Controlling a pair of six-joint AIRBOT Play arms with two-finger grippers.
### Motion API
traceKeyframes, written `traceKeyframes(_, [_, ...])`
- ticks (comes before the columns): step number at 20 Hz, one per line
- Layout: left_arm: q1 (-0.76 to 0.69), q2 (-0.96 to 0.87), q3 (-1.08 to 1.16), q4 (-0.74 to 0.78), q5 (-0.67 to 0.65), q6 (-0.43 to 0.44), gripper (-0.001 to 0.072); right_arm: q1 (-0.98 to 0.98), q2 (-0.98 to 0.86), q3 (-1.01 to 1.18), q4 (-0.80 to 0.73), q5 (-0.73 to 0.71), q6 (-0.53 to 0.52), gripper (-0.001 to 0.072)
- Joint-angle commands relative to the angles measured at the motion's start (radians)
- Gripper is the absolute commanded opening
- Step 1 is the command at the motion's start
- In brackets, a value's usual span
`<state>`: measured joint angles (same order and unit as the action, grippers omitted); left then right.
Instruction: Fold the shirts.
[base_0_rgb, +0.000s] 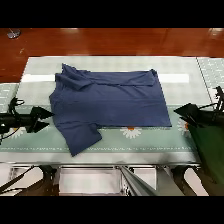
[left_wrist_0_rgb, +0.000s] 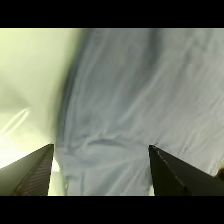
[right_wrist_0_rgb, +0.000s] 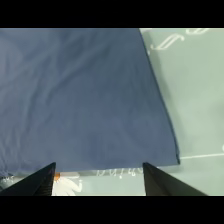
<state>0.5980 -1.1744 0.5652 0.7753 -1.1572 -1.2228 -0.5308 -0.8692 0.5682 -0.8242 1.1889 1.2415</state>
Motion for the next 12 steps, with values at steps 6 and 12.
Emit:
traceKeyframes(6, [-0.063,-0.024,-0.056,-0.042,0.103,0.014,0.0695,-0.001,0.034,-0.046,0.032,-0.002,-0.001,0.0621])
traceKeyframes(12, [-0.185,-0.035,-0.056,-0.043,0.101,0.033,0.0694,-0.024,0.021,-0.023,-0.016,-0.143,0.088,0.0621])
